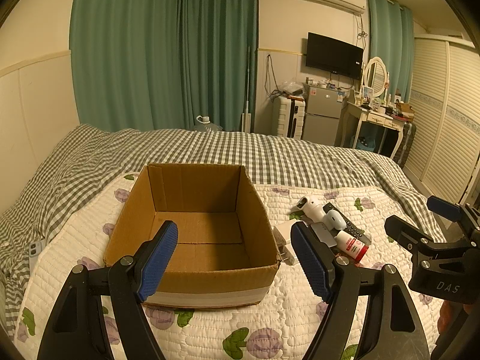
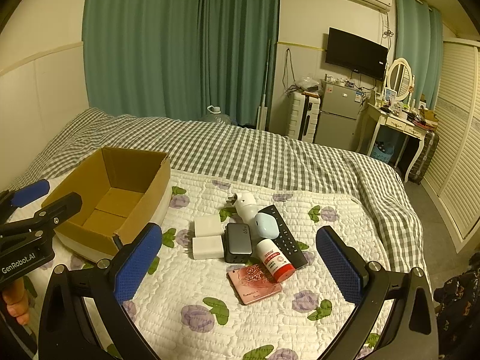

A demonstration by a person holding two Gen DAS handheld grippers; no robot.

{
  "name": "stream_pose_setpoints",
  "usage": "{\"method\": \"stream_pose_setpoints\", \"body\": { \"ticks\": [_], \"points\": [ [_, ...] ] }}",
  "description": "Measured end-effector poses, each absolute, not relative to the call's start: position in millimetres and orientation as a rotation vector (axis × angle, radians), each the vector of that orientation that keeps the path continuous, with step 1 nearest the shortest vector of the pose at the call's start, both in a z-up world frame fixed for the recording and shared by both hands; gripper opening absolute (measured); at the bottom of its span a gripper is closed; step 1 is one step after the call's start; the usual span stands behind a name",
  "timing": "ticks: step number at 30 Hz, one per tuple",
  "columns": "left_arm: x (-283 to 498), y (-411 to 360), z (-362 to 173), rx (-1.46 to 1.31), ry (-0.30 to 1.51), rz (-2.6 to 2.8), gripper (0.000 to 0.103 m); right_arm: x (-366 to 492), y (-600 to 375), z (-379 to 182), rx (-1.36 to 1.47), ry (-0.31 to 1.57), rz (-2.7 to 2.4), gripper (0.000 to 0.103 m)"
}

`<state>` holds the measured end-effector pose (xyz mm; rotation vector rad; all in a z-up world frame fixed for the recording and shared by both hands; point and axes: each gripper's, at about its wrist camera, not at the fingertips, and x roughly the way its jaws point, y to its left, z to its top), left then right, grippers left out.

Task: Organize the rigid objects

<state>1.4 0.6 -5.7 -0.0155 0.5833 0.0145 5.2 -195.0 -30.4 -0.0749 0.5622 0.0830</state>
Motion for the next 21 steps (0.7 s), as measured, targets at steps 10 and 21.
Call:
{"method": "stream_pose_setpoints", "body": {
  "ticks": [10,21],
  "points": [
    [0,0,-6,-0.024,0.585,0.011,0.08,4,-193,-30,-0.08,0.559,0.102,0.103],
    [8,-42,17,-0.016,0.585,-0.023,0.08,19,-230,11,-0.168,0.537,0.132,0.103]
  ]
}}
